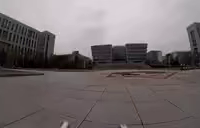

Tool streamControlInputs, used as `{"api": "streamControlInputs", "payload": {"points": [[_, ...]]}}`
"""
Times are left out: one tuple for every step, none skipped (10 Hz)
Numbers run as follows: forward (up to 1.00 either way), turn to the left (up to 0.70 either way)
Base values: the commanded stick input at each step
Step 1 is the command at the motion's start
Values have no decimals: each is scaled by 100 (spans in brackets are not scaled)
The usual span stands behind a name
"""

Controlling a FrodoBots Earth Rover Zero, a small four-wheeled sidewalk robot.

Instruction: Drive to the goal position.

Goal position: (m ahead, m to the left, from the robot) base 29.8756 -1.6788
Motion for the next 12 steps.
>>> {"api": "streamControlInputs", "payload": {"points": [[70, 0], [70, 0], [70, 0], [70, 0], [70, 0], [70, 0], [70, 0], [70, 0], [70, -6], [70, -32], [70, -34], [70, -17]]}}
